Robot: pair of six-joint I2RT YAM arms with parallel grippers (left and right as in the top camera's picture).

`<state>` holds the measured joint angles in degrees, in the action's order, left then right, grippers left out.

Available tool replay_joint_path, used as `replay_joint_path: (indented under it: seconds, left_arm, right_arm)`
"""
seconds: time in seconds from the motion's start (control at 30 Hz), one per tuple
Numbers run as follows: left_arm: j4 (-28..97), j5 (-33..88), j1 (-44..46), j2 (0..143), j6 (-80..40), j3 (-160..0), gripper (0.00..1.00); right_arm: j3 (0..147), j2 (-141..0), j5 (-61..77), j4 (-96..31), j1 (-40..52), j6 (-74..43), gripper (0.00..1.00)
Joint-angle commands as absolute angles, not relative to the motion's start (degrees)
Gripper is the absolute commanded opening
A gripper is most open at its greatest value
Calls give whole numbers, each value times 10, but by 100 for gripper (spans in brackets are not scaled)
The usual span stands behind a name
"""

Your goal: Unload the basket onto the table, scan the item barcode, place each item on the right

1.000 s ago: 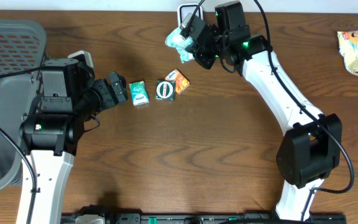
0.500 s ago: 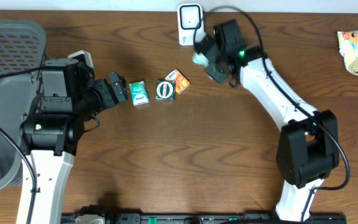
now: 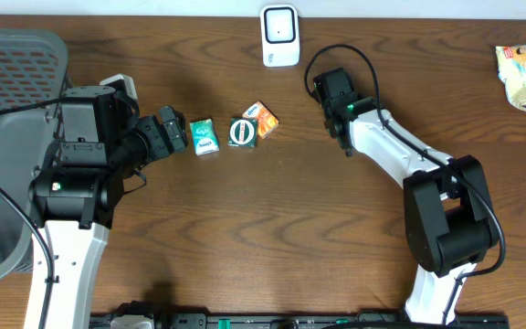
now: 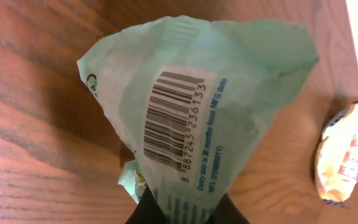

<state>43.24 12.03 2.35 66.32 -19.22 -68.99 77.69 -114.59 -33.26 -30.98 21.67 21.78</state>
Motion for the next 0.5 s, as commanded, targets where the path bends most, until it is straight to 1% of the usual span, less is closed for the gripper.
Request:
replay_joint_path:
  seconds: [0.0,0.07,0.1,0.3,0.33,0.4,0.47]
  left_arm:
    - [433,117,22,663,-182,-699,98]
    - [433,117,22,663,-182,-699,98]
    - [433,117,22,663,-182,-699,98]
    - [433,117,22,663,-182,-699,98]
    - [433,117,22,663,-182,-699,98]
    - [433,117,22,663,-182,-699,98]
    - [433,117,22,663,-182,-699,98]
  right_arm:
    - [757,-1136,-347,-310,229,182,1]
    - [744,-1136,-348,-308,230,182,6]
    - [741,-1136,-348,-308,230,182,11]
    - [734,-1136,-347,-329,245,171,15]
    - [734,-1136,-345,-332,249,169,17]
    - [734,-1136,-332,-336,261,167,31]
    - [734,-1136,-323,-336,277,167,40]
